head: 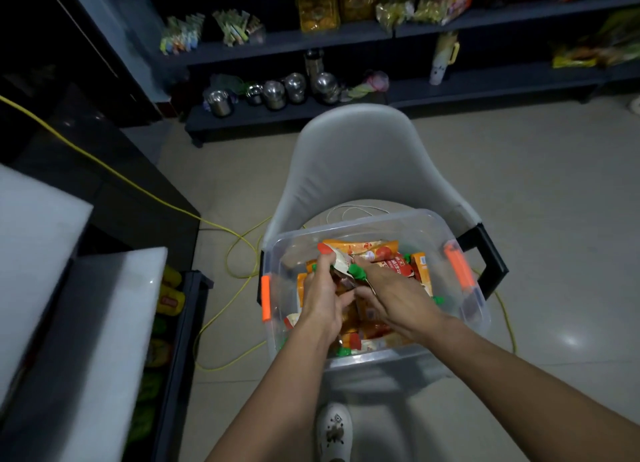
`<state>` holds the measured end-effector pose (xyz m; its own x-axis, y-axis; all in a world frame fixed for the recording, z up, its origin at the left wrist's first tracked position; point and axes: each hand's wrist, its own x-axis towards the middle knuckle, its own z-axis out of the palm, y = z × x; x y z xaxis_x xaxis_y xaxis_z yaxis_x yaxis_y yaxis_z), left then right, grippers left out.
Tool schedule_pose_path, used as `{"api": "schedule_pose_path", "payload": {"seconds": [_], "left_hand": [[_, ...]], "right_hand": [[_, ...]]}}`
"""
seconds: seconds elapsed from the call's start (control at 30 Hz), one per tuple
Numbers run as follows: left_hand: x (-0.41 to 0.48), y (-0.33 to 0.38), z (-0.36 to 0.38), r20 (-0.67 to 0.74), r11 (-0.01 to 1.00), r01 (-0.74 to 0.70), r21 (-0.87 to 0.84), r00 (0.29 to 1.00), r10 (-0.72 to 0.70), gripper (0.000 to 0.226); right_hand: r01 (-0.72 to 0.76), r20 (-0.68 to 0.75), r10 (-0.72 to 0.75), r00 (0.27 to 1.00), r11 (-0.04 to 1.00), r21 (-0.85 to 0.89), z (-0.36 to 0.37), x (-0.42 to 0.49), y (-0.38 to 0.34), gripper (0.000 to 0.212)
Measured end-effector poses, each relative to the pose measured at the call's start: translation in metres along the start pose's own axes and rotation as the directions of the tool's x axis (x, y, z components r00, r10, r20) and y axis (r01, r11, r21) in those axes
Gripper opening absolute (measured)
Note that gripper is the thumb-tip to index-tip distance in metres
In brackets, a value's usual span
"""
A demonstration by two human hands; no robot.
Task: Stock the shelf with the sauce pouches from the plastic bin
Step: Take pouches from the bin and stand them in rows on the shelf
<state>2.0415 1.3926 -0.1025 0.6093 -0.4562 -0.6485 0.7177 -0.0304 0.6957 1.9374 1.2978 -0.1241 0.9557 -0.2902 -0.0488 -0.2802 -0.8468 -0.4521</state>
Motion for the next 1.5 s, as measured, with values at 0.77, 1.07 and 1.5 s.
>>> {"api": "schedule_pose_path", "payload": {"seconds": [0.77, 1.07, 1.5], "left_hand": [[-0.215, 0.080, -0.067, 0.229, 0.883, -0.316, 0.347, 0.942, 0.246, 0.037], [-0.341, 0.070, -0.160, -0.055, 0.906, -0.423, 0.011, 0.904, 0.423, 0.039], [-0.487, 0.100, -0.341, -0.480, 0.771, -0.633, 0.078, 0.654, 0.585, 0.033]], "right_hand": [[-0.156, 0.104, 0.129, 0.986, 0.501, 0.851, -0.146, -0.047, -0.170, 0.034], [-0.149, 0.133, 0.073, 0.988, 0.331, 0.932, -0.162, -0.067, -0.303, 0.044], [-0.004, 0.115, -0.353, 0.929, 0.302, 0.953, -0.115, -0.089, -0.559, 0.030]]}}
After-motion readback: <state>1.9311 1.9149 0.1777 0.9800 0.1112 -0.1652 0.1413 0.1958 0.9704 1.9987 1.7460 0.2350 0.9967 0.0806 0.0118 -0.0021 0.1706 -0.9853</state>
